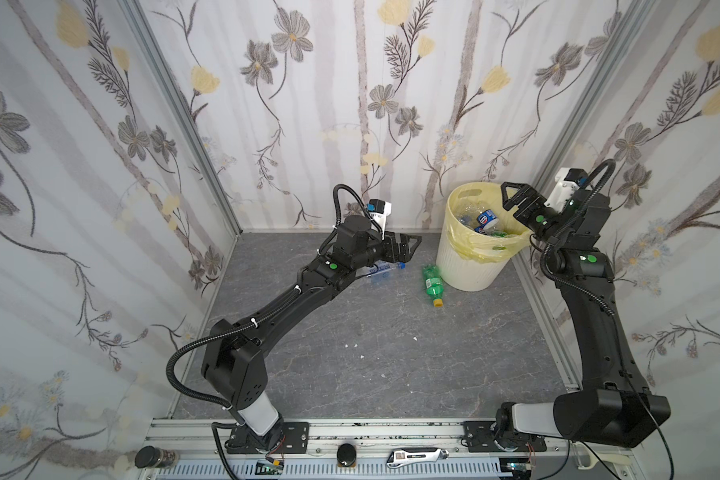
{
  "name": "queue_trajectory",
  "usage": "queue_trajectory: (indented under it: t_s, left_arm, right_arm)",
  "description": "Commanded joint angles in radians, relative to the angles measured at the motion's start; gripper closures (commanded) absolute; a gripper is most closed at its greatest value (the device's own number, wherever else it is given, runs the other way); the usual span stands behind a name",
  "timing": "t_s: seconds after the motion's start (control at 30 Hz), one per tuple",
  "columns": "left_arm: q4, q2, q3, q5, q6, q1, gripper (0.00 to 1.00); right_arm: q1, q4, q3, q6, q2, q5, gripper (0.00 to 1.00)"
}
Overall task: Throw the plastic bottles in the bin
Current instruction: 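Open the right gripper above the bin to drop the Sprite bottle, then move the right gripper down to the second Sprite bottle lying on the table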
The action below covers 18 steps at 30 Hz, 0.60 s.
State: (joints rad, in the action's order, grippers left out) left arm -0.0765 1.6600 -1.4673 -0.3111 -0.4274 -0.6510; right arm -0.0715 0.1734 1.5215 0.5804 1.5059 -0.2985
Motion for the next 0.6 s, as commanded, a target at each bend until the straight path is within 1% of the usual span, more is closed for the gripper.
queue_trajectory:
  t_s: [0.0,0.17,0.37,0.47,0.57]
  left_arm:
    - [-0.022,0.003,0.017,-0.01,-0.064,0.009,0.0]
    - [-0.036,-0.022,0.094,0.031,-0.115,0.014,0.0]
    - [-0.101,-0.094,0.232,0.041,-0.159,0.026,0.0]
    - [-0.146,-0.128,0.296,0.036,-0.188,0.046,0.0]
    - [-0.162,-0.153,0.337,0.031,-0.211,0.07,0.0]
  right_arm:
    - [0.053,0.038,-0.023,-0.094,-0.016,0.088,0.0]
    - [0.163,0.067,-0.124,-0.162,-0.048,0.176,0.0]
    - [0.339,0.105,-0.273,-0.259,-0.038,0.373,0.0]
    - [0.379,0.113,-0.338,-0.255,-0.007,0.404,0.0]
    - [0.416,0.082,-0.388,-0.245,0.035,0.415,0.0]
